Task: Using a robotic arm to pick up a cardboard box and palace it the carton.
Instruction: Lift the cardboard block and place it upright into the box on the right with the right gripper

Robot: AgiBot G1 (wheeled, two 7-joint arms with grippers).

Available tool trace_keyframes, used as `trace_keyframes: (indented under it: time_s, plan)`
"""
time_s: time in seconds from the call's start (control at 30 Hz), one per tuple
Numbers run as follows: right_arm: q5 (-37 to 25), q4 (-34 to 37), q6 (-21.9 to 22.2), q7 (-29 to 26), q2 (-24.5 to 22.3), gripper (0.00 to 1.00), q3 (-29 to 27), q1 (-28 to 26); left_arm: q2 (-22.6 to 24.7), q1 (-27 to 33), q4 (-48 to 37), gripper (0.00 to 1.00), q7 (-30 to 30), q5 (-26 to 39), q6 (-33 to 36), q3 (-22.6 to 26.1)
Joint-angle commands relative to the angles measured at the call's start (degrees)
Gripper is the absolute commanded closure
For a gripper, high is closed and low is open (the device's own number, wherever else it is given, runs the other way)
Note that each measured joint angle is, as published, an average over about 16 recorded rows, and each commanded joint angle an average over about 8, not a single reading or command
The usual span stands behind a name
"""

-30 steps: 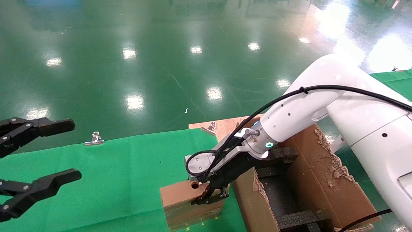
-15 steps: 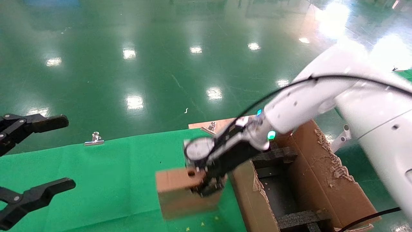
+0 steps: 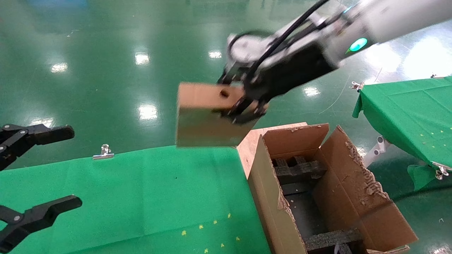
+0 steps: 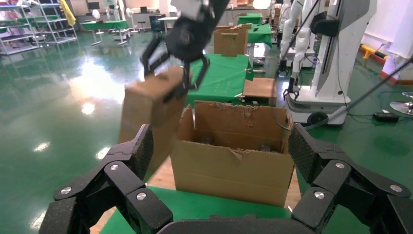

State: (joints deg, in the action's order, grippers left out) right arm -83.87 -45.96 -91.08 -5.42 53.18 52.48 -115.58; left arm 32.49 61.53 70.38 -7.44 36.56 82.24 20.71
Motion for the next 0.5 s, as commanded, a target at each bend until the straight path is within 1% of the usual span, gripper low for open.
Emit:
trace_keyframes:
  time_s: [0.03, 0.3, 0.5]
  plan:
    - [0.7, 1.3, -0.1, 0.5, -0.7, 1.0, 1.1, -2.7, 0.0, 0.0, 0.0, 0.0, 0.0, 0.0, 0.0, 0.0]
    - [4.0, 3.5, 0.0, 0.9, -5.3, 1.0, 5.8, -6.3, 0.0, 0.0, 0.0, 0.0, 0.0, 0.0, 0.0, 0.0]
    - [5.9, 2.1, 0.0, -0.9, -11.8, 1.0, 8.9, -7.8, 0.0, 0.0, 0.0, 0.0, 0.0, 0.0, 0.0, 0.0]
